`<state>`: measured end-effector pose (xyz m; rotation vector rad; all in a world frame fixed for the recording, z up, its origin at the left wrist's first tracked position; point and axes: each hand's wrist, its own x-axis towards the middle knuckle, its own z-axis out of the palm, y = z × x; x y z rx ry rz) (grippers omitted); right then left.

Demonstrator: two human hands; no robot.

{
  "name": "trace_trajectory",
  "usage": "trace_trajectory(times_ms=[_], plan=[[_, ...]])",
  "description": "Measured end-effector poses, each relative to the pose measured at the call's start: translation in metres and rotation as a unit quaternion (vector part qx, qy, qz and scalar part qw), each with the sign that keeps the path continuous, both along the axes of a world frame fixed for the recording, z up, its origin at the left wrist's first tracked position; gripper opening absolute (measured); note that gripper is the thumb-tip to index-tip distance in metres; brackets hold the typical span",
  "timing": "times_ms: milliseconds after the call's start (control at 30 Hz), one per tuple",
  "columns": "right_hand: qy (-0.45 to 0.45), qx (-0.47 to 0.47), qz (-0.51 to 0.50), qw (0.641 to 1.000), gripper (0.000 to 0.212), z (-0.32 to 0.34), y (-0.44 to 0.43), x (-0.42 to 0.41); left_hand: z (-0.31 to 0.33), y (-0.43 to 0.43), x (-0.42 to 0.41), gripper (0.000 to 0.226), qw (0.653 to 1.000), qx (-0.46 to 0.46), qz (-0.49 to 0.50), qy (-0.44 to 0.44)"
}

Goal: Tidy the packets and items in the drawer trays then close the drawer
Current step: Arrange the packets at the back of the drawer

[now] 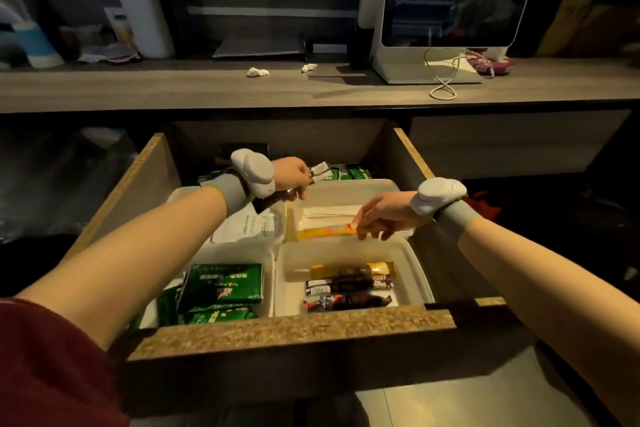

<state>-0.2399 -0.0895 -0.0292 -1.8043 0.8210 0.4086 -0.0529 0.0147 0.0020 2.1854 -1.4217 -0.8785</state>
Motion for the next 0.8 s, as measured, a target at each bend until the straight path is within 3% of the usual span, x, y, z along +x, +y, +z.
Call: trace_trajectory(times_ms=[67,200,267,400,467,533,600,700,800], plan=[[0.034,0.005,0.022,0.999,0.018,-0.007,0.007,-0.01,-0.006,0.006,-0.008,0.009,0.999,0.034,-0.026,0.007],[0.073,-0.02,0.035,0.997,0.017,-0.026,0.018,-0.024,-0.016,0.02,-0.016,0.016,0.977,0.121,-0.1,0.147],[0.077,-0.006,0.031,0.997,0.017,-0.037,0.021,-0.027,-0.022,0.024,-0.023,0.017,0.963,0.168,-0.12,0.174],[0.111,0.022,0.038,0.993,0.018,-0.051,0.027,-0.027,-0.044,0.021,-0.045,0.017,0.956,0.208,-0.163,0.126],[0.125,-0.014,0.057,0.99,0.035,-0.053,0.023,-0.029,-0.057,0.02,-0.056,0.014,0.954,0.233,-0.167,0.089],[0.12,-0.017,0.025,0.992,0.044,-0.052,0.017,-0.031,-0.07,0.02,-0.061,0.026,0.952,0.245,-0.178,0.048],[0.123,0.019,-0.007,0.992,0.029,-0.052,0.014,-0.029,-0.08,0.021,-0.064,0.045,0.953,0.236,-0.188,0.008],[0.145,-0.013,0.0,0.989,0.004,-0.053,0.015,-0.026,-0.09,0.019,-0.066,0.049,0.95,0.211,-0.223,-0.056],[0.167,-0.069,0.037,0.983,0.028,-0.057,0.018,-0.023,-0.095,0.019,-0.066,0.048,0.951,0.194,-0.233,-0.06]])
